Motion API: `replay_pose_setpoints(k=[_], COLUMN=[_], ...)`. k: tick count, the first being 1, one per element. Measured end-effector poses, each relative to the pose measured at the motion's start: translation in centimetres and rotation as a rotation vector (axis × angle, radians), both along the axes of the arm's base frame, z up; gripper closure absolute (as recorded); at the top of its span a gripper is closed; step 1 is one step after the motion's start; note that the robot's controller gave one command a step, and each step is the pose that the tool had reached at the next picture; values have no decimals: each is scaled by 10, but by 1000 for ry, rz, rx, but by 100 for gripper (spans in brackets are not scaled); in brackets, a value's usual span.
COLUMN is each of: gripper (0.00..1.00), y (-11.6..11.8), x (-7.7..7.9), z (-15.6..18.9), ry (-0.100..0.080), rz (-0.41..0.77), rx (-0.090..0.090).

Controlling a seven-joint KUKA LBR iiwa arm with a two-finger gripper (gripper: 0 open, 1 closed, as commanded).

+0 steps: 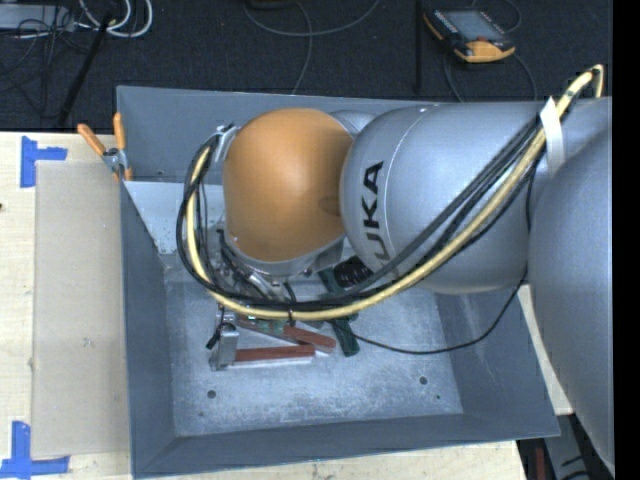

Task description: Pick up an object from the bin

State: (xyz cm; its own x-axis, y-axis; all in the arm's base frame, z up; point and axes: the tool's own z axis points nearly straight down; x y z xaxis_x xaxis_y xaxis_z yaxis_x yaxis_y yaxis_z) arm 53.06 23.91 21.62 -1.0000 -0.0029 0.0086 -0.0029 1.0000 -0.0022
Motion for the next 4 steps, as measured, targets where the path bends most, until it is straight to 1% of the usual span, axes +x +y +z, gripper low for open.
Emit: replay_pose_setpoints(k=[1,2,3,4], gripper=[0,100,100,100], y=[-77,-75,-57,-49], x=[-2,-2,-14,-23], z=[-146,-144,-47,20], ry=[-8,-7,-15,-15], rz=[170,168,206,234], rx=[3,3,6,5])
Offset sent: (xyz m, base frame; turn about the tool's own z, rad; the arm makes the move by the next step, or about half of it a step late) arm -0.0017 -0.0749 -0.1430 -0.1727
